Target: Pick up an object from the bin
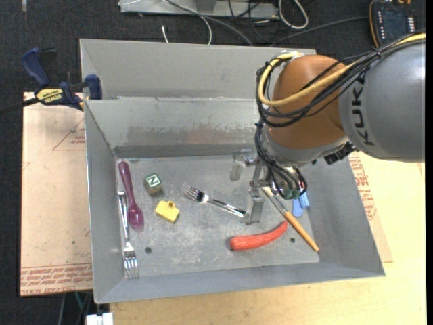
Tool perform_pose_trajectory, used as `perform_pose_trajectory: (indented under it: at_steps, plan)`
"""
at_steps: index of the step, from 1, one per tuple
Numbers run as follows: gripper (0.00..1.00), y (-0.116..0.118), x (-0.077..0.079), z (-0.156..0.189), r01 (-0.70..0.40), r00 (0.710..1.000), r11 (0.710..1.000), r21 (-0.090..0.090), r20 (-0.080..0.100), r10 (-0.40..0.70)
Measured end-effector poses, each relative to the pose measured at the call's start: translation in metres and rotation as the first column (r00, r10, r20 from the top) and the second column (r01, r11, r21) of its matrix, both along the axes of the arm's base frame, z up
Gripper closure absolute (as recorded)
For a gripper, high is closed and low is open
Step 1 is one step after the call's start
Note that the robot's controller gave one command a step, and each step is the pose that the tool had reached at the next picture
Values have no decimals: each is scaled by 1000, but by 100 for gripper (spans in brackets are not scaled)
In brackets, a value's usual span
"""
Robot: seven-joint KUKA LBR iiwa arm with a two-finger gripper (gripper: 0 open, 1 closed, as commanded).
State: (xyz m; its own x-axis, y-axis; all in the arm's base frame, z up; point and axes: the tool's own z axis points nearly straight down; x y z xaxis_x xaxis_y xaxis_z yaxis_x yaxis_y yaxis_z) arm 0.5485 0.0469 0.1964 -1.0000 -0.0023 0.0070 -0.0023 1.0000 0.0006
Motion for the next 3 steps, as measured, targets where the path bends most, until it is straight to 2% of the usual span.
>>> perform_pose_trajectory:
  at_steps: [1,2,3]
  plan:
    - [0,0,1,5,3,1000,1000,1,8,-3]
    - [0,-31,20,-107,185,983,983,2,8,-185]
    - [0,-36,30,-126,53,998,999,3,13,-53]
